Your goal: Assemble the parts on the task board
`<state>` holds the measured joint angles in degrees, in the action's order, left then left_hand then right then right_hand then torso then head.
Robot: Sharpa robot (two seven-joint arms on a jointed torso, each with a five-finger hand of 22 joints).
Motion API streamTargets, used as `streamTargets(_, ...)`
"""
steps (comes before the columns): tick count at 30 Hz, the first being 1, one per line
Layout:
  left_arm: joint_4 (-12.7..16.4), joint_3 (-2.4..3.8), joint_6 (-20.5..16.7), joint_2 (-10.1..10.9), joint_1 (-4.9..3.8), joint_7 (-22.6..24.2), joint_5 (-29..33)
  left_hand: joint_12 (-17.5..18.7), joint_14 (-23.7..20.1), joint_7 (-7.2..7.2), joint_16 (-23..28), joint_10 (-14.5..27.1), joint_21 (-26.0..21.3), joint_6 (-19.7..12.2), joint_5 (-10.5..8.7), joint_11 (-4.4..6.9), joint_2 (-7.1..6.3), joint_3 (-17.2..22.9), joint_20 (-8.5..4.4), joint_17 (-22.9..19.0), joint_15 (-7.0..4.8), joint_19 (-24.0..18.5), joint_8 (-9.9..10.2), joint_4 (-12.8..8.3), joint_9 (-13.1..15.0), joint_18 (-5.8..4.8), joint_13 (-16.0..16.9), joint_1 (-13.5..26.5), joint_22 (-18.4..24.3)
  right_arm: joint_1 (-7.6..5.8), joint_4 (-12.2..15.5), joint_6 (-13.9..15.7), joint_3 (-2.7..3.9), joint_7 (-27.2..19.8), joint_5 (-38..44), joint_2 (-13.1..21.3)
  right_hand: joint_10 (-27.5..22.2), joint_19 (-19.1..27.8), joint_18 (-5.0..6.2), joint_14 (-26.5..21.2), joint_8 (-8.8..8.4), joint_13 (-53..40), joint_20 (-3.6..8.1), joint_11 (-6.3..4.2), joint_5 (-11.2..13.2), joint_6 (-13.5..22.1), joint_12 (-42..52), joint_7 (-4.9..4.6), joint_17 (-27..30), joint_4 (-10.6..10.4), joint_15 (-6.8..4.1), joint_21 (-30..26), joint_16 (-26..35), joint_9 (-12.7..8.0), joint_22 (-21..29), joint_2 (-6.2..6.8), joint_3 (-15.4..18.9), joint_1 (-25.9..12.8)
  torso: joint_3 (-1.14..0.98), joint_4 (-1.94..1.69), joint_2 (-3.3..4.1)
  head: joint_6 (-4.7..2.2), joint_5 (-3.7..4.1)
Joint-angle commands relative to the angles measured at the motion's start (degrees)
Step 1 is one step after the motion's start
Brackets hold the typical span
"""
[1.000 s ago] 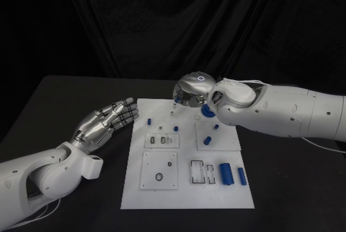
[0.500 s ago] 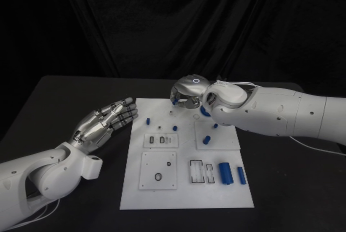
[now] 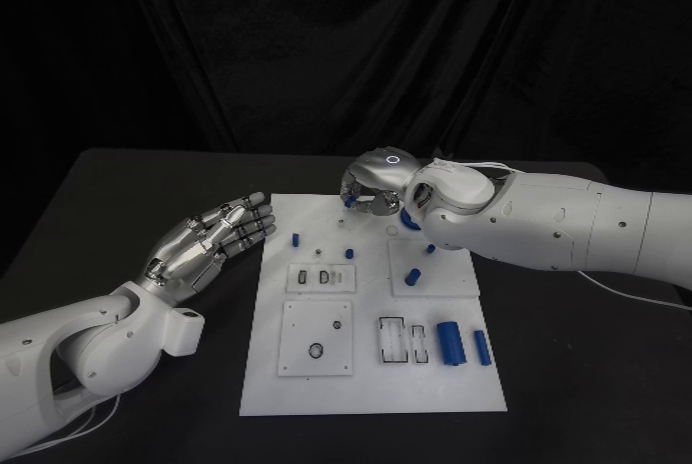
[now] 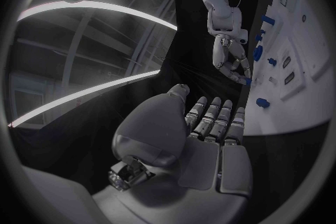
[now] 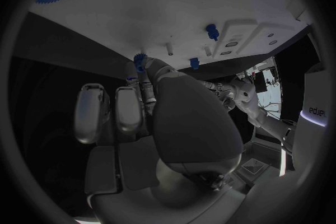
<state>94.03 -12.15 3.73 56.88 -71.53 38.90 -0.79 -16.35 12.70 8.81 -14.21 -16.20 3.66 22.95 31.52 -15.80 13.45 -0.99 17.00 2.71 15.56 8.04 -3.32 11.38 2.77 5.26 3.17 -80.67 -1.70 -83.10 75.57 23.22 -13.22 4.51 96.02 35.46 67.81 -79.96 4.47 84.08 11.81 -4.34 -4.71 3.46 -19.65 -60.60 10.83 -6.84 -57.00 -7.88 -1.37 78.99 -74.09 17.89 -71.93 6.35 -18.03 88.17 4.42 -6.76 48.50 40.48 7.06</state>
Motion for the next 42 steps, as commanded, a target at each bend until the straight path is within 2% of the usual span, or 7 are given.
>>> streamTargets(1,0.02,0.03,0.96,-0.06,-0.05,10.48,0.46,-0.25,0.01,0.58,-0.2,0.31,-0.34,0.45,0.29,-0.17,0.15,0.37,-0.13,0.09,0.56,-0.41,-0.3,-0.11,0.09,-0.56,-0.05,-0.38,0.06,0.67,-0.23,-1.31,-0.29,-0.14,0.12,-0.22,0.3,0.12,-0.09,-0.41,-0.35,0.01,-0.07,-0.15,0.38,0.45,-0.31,0.01,0.23,0.31,0.09,-0.26,0.49,0.01,0.13,-0.34,-0.1,-0.5,0.05,0.02,-0.04,0.13,0.0)
streamTargets(11,-0.39,0.03,1.11,-0.33,-0.04,10.25,0.52,-0.27,0.0,0.66,-0.26,0.37,-0.41,0.36,0.29,-0.21,0.19,0.56,-0.13,0.09,0.61,-0.52,-0.28,-0.19,0.08,-0.6,-0.06,-0.36,0.09,0.9,0.02,-1.05,-0.29,-0.1,0.12,-0.18,0.26,0.42,0.01,-0.65,-0.69,0.0,-0.15,-0.1,0.57,0.88,-0.63,-0.04,0.79,0.33,0.15,-0.58,0.87,0.07,0.51,-0.33,-0.21,-0.7,0.03,-0.04,-0.05,0.46,0.02)
streamTargets(23,-0.96,0.03,1.27,-0.56,-0.04,9.57,1.1,-0.16,-0.18,0.84,-0.27,0.73,-0.56,0.18,0.26,-0.31,0.17,0.97,-0.13,0.07,0.67,-0.76,-0.2,-0.34,0.04,-0.69,-0.11,-0.24,0.14,0.97,0.07,-1.65,-0.29,0.39,0.11,-0.22,-1.51,2.03,0.49,-2.05,-3.16,0.13,-0.69,0.67,1.13,4.06,-2.77,-0.15,3.58,0.36,0.8,-2.4,2.95,-0.14,2.48,-0.02,-1.14,-1.54,0.08,-0.06,-0.1,0.66,0.04)
streamTargets(27,-1.07,0.03,1.3,-0.61,-0.04,9.42,1.28,-0.14,-0.28,0.9,-0.25,0.85,-0.62,0.15,0.25,-0.32,0.13,1.1,-0.13,0.06,0.68,-0.85,-0.18,-0.4,0.03,-0.72,-0.12,-0.19,0.16,0.97,0.06,-3.59,-0.29,2.56,0.11,-0.36,-9.0,4.42,1.32,-4.08,-8.34,0.7,-1.61,2.68,2.78,12.71,-7.05,2.22,7.93,-0.19,1.74,-5.22,5.94,-2.83,5.78,1.44,-2.14,-2.71,0.09,-0.01,-0.11,0.69,-0.01)
streamTargets(32,-1.13,0.03,1.4,-0.7,-0.03,9.29,1.35,-0.06,-0.37,0.94,-0.25,1.04,-0.68,0.02,0.24,-0.32,0.07,1.25,-0.13,0.05,0.71,-0.94,-0.15,-0.47,0.01,-0.74,-0.14,-0.13,0.17,0.97,-0.32,-5.08,-0.28,4.96,0.11,-0.6,-17.92,7.01,2.16,-6.46,-8.42,0.43,-2.33,4.04,4.91,23.22,-6.99,3.96,12.73,0.98,2.4,-9.0,9.44,-7.05,9.57,1.19,0.32,-3.42,0.08,-0.05,-0.11,0.71,0.01)
streamTargets(38,-1.16,0.03,1.45,-0.61,-0.03,9.2,1.38,-0.06,-0.37,0.94,-0.25,1.04,-0.68,0.02,0.24,-0.32,0.07,1.25,-0.13,0.05,0.71,-0.94,-0.15,-0.47,0.01,-0.74,-0.14,-0.13,0.17,0.96,-0.49,-1.51,-0.18,5.06,0.11,-0.34,-18.33,6.88,2.13,-6.33,-8.52,0.29,-2.48,4.07,5.0,24.91,-6.58,4.47,12.3,1.24,2.57,-9.14,9.19,-7.9,9.5,0.93,0.98,-3.52,0.07,-0.07,-0.1,0.63,0.01)
streamTargets(42,-0.97,0.03,1.29,-0.34,-0.03,9.19,1.38,-0.02,-0.41,0.95,-0.29,1.17,-0.71,-0.02,0.24,-0.31,0.03,1.35,-0.13,0.05,0.74,-0.98,-0.12,-0.52,0.0,-0.76,-0.16,-0.09,0.18,0.47,0.42,3.04,-0.02,3.57,0.11,1.18,-17.02,6.18,2.0,-5.81,-7.91,-0.09,-2.29,3.77,4.05,22.53,-5.18,4.3,11.06,1.72,2.19,-8.65,8.38,-7.86,8.61,0.3,1.31,-3.19,0.05,-0.07,-0.08,0.25,-0.35)
